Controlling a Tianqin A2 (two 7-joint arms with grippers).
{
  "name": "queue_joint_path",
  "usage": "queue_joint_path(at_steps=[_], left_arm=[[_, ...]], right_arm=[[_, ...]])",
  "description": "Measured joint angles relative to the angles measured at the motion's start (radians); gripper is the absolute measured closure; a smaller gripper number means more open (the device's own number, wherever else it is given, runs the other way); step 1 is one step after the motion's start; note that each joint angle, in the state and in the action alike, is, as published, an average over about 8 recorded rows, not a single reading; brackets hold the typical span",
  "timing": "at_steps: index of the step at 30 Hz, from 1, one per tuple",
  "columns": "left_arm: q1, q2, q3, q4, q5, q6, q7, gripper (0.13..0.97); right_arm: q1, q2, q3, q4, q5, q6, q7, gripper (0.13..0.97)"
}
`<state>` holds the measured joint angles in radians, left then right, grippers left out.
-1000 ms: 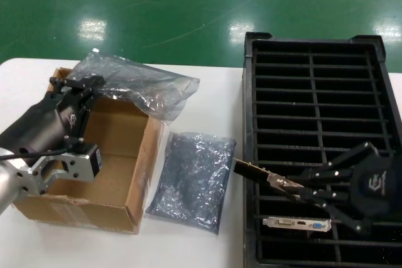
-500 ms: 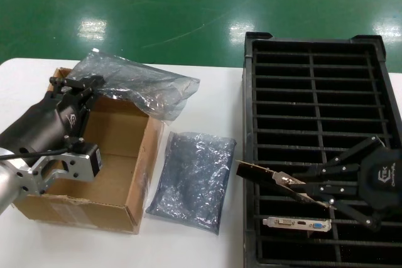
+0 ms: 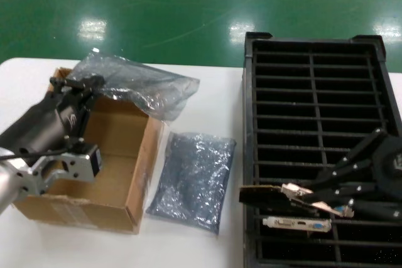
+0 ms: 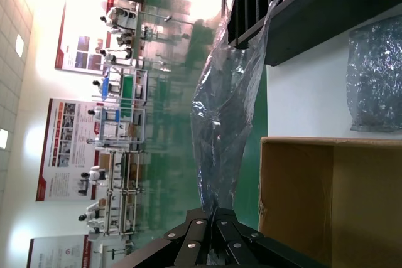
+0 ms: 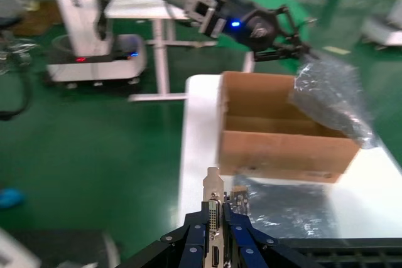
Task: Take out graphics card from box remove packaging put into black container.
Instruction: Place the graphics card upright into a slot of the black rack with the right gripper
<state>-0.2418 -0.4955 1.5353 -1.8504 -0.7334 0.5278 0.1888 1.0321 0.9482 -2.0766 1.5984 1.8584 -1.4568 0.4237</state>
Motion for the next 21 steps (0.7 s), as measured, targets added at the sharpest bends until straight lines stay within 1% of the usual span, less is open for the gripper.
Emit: queue_joint_path(at_steps=[3, 7, 10, 13, 17, 21], left_arm=[[0.0, 0.0, 0.0, 0.0, 0.0, 0.0, 0.0, 0.958], [0.0, 0.0, 0.0, 0.0, 0.0, 0.0, 0.0, 0.958], [0.0, 0.0, 0.0, 0.0, 0.0, 0.0, 0.0, 0.958], [0.0, 0.0, 0.0, 0.0, 0.0, 0.0, 0.0, 0.958], [0.0, 0.0, 0.0, 0.0, 0.0, 0.0, 0.0, 0.958], [0.0, 0.0, 0.0, 0.0, 0.0, 0.0, 0.0, 0.958]], right_arm=[[0.132, -0.003, -0.116, -0.088, 0.054, -0.059, -0.018, 0.929], [0.297, -0.012, -0.293, -0.192, 0.127, -0.095, -0.048, 0.929], [0.396, -0.03, -0.421, -0.259, 0.166, -0.105, -0.072, 0.929], [0.473, -0.06, -0.531, -0.325, 0.179, -0.11, -0.095, 0.929], [0.534, -0.109, -0.624, -0.404, 0.165, -0.112, -0.128, 0.929], [0.554, -0.152, -0.66, -0.463, 0.13, -0.113, -0.16, 0.929]])
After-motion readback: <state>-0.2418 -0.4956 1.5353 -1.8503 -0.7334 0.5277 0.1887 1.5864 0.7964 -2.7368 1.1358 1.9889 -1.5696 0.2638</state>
